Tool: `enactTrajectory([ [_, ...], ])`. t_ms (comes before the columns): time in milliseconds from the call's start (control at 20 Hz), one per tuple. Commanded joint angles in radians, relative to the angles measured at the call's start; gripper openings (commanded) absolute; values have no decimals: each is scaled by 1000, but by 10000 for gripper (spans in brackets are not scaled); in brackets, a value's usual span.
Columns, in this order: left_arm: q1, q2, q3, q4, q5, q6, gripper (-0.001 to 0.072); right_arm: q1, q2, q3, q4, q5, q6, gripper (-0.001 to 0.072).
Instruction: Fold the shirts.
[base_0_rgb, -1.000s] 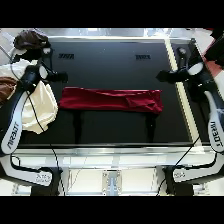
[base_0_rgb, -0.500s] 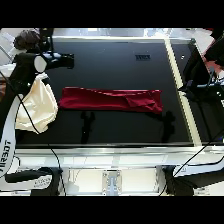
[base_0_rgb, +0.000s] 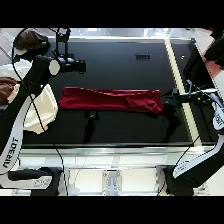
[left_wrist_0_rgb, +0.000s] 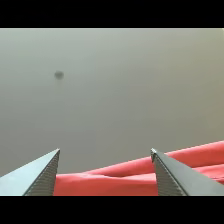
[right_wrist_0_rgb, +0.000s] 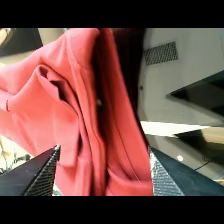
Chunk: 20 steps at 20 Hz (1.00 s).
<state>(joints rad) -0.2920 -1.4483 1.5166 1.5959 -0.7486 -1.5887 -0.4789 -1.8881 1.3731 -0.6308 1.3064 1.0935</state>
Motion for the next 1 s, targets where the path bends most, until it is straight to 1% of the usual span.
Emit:
enactTrajectory([
  [0,-3,-11,0,-2,-61,-5,645,74,-36,45,-23,-48,-5,621],
  [50,-3,-17,0,-2,-82,-5,645,100,-36,57,-59,-71,28,617],
  [150,-3,-31,0,-2,-126,-5,645,149,-36,72,-146,-87,51,613],
  [200,-3,-40,0,-2,-144,-5,645,171,-36,72,-164,-89,63,611],
  [250,-3,-48,0,-2,-157,-5,645,188,-36,72,-160,-87,64,574],
  [300,-3,-56,0,-2,-164,-5,645,205,-34,74,-146,-87,63,439],
  [400,-3,-68,0,-2,-165,-5,644,230,-32,101,-109,-49,19,100],
  [450,-3,-72,-1,-2,-165,-5,643,238,-32,128,-92,-14,11,16],
  [500,-3,-76,-1,-2,-165,-5,601,245,-32,164,-79,30,11,14],
  [550,-3,-83,-1,-3,-165,-5,506,250,-31,203,-68,77,12,13],
  [600,-4,-97,-1,-9,-165,-5,378,255,-26,249,-53,129,13,13],
  [650,-5,-116,-2,-32,-166,-5,174,262,-16,294,-42,174,24,12],
  [700,-7,-142,-2,-66,-165,-2,16,274,-3,339,-42,205,51,13],
  [800,-23,-208,-2,-156,-165,13,9,310,26,436,-43,244,91,13],
  [950,-66,-314,-2,-304,-164,111,9,391,40,612,-43,247,157,11],
])
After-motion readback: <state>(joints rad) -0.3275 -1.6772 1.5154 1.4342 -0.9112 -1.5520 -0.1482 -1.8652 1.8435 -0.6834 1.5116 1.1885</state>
